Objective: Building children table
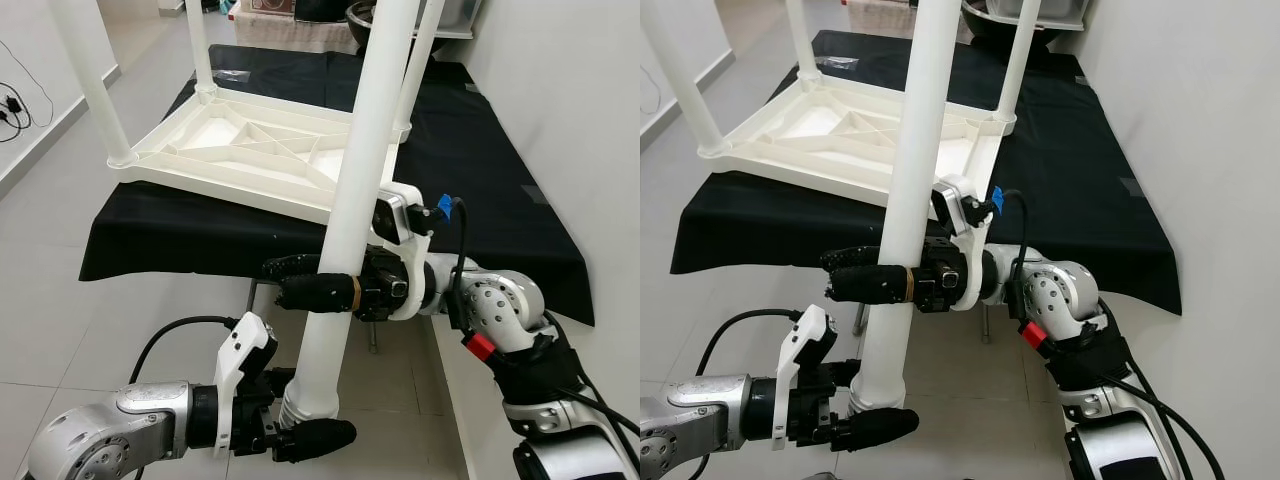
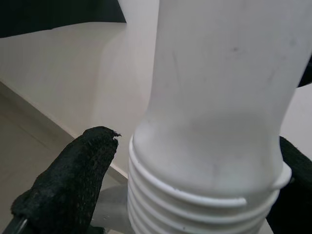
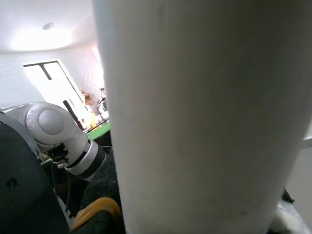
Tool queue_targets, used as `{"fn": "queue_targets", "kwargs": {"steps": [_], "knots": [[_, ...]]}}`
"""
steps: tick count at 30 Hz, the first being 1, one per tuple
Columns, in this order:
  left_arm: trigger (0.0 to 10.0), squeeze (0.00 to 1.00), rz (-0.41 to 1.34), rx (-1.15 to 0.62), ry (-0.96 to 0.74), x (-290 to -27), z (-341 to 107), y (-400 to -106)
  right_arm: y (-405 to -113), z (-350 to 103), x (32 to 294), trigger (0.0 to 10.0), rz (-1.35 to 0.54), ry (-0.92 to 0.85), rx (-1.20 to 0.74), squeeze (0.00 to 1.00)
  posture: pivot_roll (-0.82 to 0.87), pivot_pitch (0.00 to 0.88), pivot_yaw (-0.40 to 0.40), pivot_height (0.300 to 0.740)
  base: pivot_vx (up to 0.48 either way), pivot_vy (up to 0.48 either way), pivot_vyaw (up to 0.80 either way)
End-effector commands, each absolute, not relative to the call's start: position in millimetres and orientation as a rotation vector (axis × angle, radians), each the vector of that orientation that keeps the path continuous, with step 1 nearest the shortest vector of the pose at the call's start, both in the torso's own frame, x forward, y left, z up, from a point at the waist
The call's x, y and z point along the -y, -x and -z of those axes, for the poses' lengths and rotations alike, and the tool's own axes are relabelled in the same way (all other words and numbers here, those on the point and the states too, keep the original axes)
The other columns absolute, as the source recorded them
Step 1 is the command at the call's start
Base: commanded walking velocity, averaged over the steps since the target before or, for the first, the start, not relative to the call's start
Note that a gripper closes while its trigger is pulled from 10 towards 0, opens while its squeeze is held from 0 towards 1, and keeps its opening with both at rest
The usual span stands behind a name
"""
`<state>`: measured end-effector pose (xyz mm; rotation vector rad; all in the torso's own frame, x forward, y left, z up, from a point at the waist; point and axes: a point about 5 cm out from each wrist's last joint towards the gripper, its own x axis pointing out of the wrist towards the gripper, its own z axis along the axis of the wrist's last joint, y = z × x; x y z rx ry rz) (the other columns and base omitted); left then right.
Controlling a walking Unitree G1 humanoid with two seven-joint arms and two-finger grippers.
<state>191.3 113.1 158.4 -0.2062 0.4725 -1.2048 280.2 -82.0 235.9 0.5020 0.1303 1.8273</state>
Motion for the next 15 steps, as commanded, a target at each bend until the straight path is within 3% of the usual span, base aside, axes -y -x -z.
{"fn": "queue_targets", "kwargs": {"steps": [1, 6, 11, 13, 15], "knots": [[10.0, 0.00, 1.176, -0.514, 0.183, -119, -151, -189, -283, -242, 88, 0.0, -1.841, -0.479, -0.085, 0.00, 0.12, 0.099, -0.083, 0.740, 0.000, 0.000, 0.00], [10.0, 0.00, 1.166, -0.531, 0.188, -122, -148, -185, -291, -243, 94, 0.0, -1.789, -0.454, -0.073, 0.00, 0.12, 0.097, -0.084, 0.740, 0.000, 0.000, 0.00], [10.0, 0.00, 1.122, -0.555, 0.179, -128, -140, -178, -311, -245, 117, 0.0, -1.639, -0.400, -0.036, 0.00, 0.12, 0.095, -0.091, 0.740, 0.000, 0.000, 0.00], [10.0, 0.00, 1.088, -0.554, 0.152, -131, -136, -176, -319, -248, 128, 0.0, -1.552, -0.376, -0.006, 0.00, 0.12, 0.092, -0.095, 0.740, 0.000, 0.000, 0.00], [10.0, 0.00, 0.960, -0.502, 0.119, -135, -131, -180, -335, -259, 147, 0.0, -1.317, -0.329, 0.101, 0.00, 0.12, 0.089, -0.097, 0.740, 0.000, 0.000, 0.00]]}}
